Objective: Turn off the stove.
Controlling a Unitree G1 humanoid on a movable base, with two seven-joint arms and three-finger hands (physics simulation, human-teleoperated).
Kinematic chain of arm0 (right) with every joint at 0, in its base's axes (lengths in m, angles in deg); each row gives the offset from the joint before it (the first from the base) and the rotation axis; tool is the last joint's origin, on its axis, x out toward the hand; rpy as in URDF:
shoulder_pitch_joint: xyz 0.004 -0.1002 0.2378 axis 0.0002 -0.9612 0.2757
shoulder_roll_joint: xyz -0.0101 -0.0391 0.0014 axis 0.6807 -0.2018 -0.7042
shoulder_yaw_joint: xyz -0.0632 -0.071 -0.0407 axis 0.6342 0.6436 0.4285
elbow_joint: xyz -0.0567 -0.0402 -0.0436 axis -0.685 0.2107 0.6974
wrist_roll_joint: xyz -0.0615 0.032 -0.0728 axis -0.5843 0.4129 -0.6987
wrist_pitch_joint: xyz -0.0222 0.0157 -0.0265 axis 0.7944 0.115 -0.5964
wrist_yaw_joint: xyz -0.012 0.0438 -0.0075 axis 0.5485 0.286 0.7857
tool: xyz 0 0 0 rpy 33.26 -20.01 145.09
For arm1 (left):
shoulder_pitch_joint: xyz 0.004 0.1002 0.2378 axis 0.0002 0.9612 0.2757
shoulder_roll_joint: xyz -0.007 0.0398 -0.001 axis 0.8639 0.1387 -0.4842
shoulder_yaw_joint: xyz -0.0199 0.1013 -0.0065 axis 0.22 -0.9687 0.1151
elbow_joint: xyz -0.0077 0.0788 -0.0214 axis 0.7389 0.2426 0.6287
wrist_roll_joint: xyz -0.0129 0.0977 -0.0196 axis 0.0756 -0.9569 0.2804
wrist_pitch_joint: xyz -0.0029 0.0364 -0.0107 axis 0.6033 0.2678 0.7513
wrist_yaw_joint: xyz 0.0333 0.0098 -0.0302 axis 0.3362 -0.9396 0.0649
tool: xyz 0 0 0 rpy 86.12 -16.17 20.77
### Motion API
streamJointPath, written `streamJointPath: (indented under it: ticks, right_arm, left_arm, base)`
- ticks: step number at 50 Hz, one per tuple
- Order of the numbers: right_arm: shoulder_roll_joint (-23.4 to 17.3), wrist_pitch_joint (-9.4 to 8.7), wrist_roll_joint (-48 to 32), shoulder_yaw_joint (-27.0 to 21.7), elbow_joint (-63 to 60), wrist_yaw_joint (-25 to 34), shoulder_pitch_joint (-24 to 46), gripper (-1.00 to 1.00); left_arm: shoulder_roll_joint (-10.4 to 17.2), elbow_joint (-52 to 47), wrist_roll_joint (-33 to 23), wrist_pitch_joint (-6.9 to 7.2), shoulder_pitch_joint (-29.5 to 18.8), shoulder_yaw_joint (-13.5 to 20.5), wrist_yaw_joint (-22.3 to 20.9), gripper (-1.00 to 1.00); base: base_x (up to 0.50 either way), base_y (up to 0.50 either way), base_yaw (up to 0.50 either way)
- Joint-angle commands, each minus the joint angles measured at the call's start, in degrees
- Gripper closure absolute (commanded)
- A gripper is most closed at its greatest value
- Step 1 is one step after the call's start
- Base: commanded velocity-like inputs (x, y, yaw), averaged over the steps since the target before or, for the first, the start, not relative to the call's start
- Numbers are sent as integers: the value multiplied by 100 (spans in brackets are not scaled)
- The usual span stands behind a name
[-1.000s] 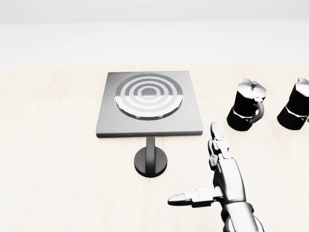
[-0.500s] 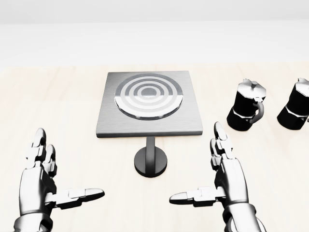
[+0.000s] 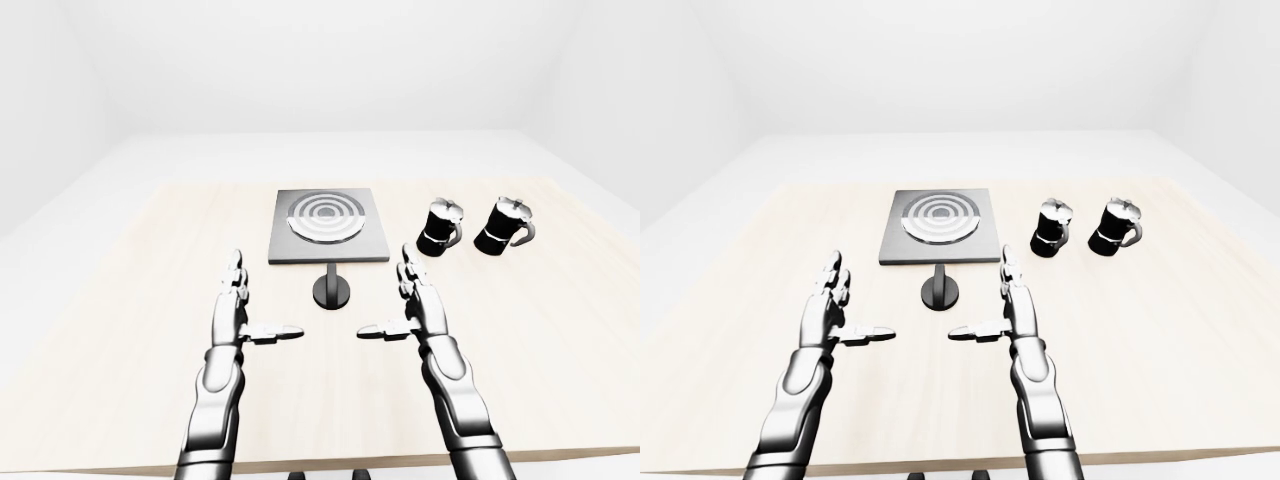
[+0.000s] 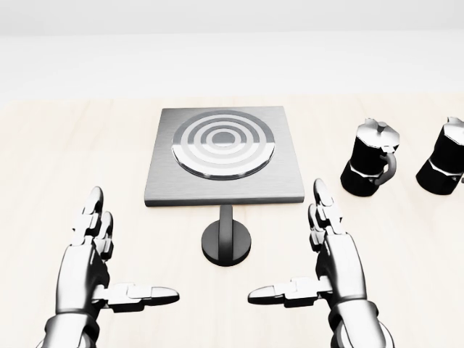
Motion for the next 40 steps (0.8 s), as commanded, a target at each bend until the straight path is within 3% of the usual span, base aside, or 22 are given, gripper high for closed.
streamJointPath:
  ticks: [1, 7, 8, 10, 13, 18, 28, 30, 31, 37, 40]
  right_arm:
    - [9, -48, -22, 34, -75, 19, -18, -100]
    - [14, -1, -41, 43, 39, 34, 18, -100]
    - [18, 2, -35, 44, 41, 35, 16, -100]
    - [22, 54, -34, 48, 106, 36, 26, -100]
    - [14, 100, 14, 10, 84, 38, -9, -100]
    - [14, 67, 12, 28, 39, 38, -22, -100]
    - [42, 80, -22, 87, 126, 27, 29, -100]
    - [40, 112, -24, 89, 176, 37, 35, -100]
    - [41, 103, -30, 95, 141, 35, 9, -100]
    - [54, 121, -57, 129, 196, 51, 20, -100]
    - [61, 144, -61, 142, 267, 67, 64, -100]
  left_arm:
    - [-2, 184, -260, -105, -104, -43, 209, -100]
    - [0, 135, -124, -90, -73, -27, 81, -100]
    - [-6, 71, -94, -10, -63, -23, 80, -100]
    - [-4, 108, -85, -27, -76, -23, 78, -100]
    - [-8, -42, -66, 57, -13, -31, 72, -100]
    - [-2, 95, 11, 37, -111, 28, 101, -100]
    - [12, 175, 59, -77, -250, 206, 626, -100]
    - [22, 75, 147, -25, -234, 256, 709, -100]
    - [18, 72, 223, -112, -242, 334, 805, -100]
    - [81, -94, 493, 95, -308, 507, 1128, -100]
    - [113, -98, 517, 97, -338, 549, 1291, -100]
  base:
    - [0, 0, 0]
    - [0, 0, 0]
    - [0, 0, 0]
    - [0, 0, 0]
    - [0, 0, 0]
    - [0, 0, 0]
    - [0, 0, 0]
    - [0, 0, 0]
    - [0, 0, 0]
    - [0, 0, 0]
    - [0, 0, 0]
